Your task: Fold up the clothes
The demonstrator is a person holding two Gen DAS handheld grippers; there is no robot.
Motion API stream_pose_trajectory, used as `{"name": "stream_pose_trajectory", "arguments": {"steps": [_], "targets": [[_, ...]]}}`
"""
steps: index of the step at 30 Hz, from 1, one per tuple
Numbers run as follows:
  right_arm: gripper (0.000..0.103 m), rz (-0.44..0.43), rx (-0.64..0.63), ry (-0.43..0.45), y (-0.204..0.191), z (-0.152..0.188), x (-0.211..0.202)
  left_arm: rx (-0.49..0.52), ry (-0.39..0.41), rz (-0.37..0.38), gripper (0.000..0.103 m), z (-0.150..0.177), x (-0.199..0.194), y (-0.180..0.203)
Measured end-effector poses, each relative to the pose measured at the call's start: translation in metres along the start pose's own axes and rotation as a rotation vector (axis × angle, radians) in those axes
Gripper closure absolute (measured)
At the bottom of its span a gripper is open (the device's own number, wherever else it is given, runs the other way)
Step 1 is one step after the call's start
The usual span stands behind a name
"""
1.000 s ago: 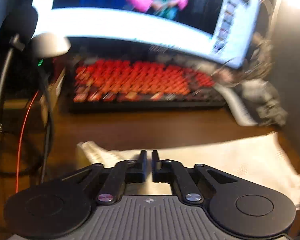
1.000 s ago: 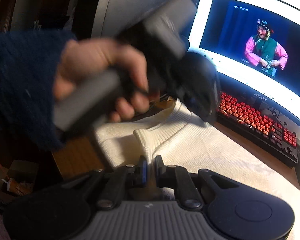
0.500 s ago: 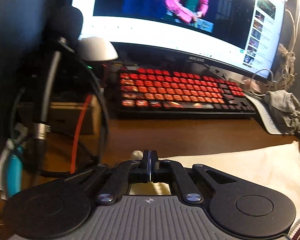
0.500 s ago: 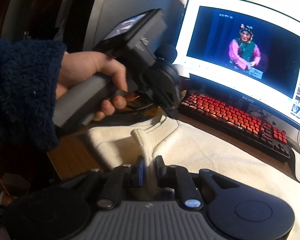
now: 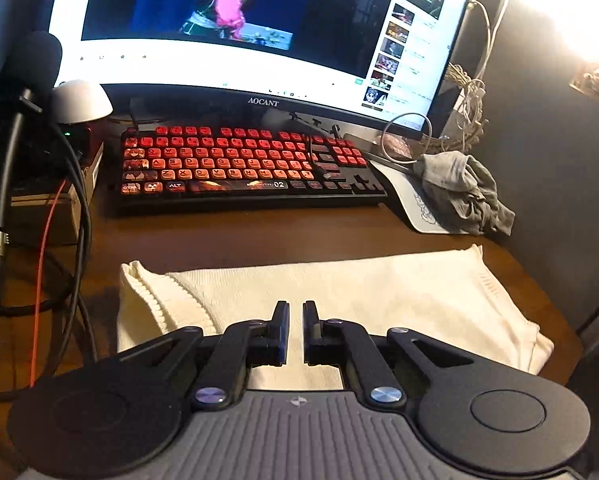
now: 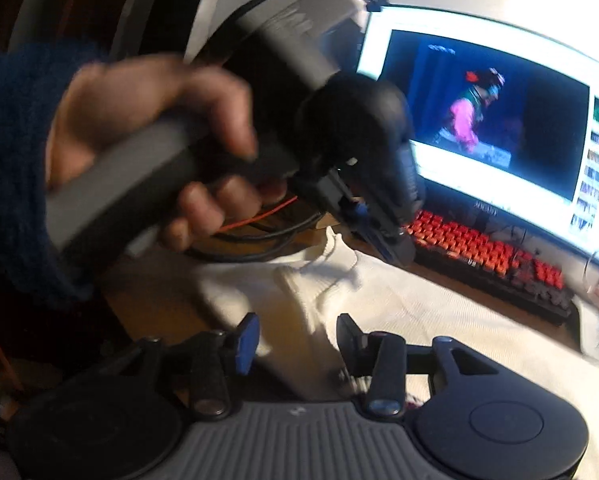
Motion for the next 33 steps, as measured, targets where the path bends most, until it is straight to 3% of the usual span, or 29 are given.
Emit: {"name": "stream_pose_trajectory", "arguments": {"steps": [3,7,8,10,13,16,26,29,33], "targets": [[0.060,-0.021,0.107,0.021,0.020,-0.002,-0.021,-0.011,0.007,0.010,0.099,0.010,-0.009,0.003],[0.063,0.018,0.202,0.089,0.053,0.003,-0.049,-0.015,0.003,0.052,0.099,0.032,-0.020,0.009],[0.070,0.031,0.217,0.095,0.059,0.004,-0.052,-0.003,-0.001,0.066,0.099,0.041,-0.023,0.012],[0.076,0.037,0.241,0.072,0.069,0.009,-0.049,0.030,-0.004,0.062,0.099,0.058,-0.026,0.015],[0.076,0.039,0.285,0.037,0.077,0.021,-0.041,0.069,0.019,0.030,0.099,0.080,-0.032,0.013],[0.076,0.025,0.309,-0.006,0.080,0.033,-0.033,0.039,0.056,0.027,0.099,0.090,-0.040,0.009],[0.076,0.027,0.273,0.010,0.082,0.033,-0.030,0.129,0.116,-0.022,0.097,0.086,-0.045,0.022],[0.077,0.010,0.286,0.012,0.088,0.016,-0.028,0.137,0.121,-0.030,0.097,0.080,-0.039,0.021],[0.084,0.087,0.121,0.059,0.099,-0.024,-0.026,0.110,0.094,-0.030,0.097,0.081,-0.028,0.015]]}}
Point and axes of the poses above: each gripper's, at about its wrist camera, not at the fingertips, and x roughly the way its jaws point, y to its right, z to its underside, the point moved 5 cm from there along x, roughly the way its jaws point, and after that the axes turned 1 degree about y, right-handed, at the moved point
